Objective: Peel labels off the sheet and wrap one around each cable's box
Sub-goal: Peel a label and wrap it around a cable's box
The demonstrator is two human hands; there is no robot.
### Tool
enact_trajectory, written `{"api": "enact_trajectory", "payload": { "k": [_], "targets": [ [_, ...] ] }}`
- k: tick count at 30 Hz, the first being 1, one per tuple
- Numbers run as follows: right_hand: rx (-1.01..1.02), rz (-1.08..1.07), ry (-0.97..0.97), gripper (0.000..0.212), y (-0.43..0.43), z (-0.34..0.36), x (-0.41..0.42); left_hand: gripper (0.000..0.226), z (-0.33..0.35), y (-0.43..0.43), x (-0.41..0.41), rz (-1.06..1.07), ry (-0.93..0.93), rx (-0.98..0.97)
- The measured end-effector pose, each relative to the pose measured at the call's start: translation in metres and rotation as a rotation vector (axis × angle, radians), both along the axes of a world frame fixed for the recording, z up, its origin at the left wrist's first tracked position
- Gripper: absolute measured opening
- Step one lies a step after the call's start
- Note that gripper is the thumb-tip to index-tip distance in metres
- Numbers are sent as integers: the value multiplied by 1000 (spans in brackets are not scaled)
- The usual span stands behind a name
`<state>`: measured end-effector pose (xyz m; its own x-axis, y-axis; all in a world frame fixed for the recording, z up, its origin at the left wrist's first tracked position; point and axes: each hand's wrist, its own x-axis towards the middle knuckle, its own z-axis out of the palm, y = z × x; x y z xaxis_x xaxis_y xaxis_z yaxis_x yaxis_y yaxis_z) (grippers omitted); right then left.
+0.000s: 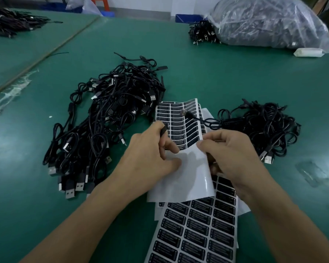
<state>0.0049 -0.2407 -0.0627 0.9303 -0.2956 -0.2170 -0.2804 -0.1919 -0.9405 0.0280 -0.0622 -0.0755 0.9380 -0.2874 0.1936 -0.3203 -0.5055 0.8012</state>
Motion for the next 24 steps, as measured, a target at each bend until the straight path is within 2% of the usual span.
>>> {"api": "enact_trajectory", "payload": {
  "k": [3, 7, 10, 17, 20, 24],
  "targets": [
    [62, 29, 20, 13, 0, 1, 1, 52, 2, -2, -3, -9, -32, -72],
    [85, 10, -65, 27, 1, -3, -2, 49, 1, -7, -5, 1, -48, -142],
    [88, 20, -118, 20, 0, -5, -2, 47, -1, -9, -3, 34, -60, -179],
    [-21, 90, -236, 17, 4, -10, -5, 50, -2, -12, -1, 5, -37, -167],
    [27, 159, -279, 21, 3, -12, -5, 51, 1, -13, -2, 12, -82, -118],
    [-95, 263, -365, 30, 1, -18, -4, 51, 2, -17, -4, 16, -118, -87]
  ]
}}
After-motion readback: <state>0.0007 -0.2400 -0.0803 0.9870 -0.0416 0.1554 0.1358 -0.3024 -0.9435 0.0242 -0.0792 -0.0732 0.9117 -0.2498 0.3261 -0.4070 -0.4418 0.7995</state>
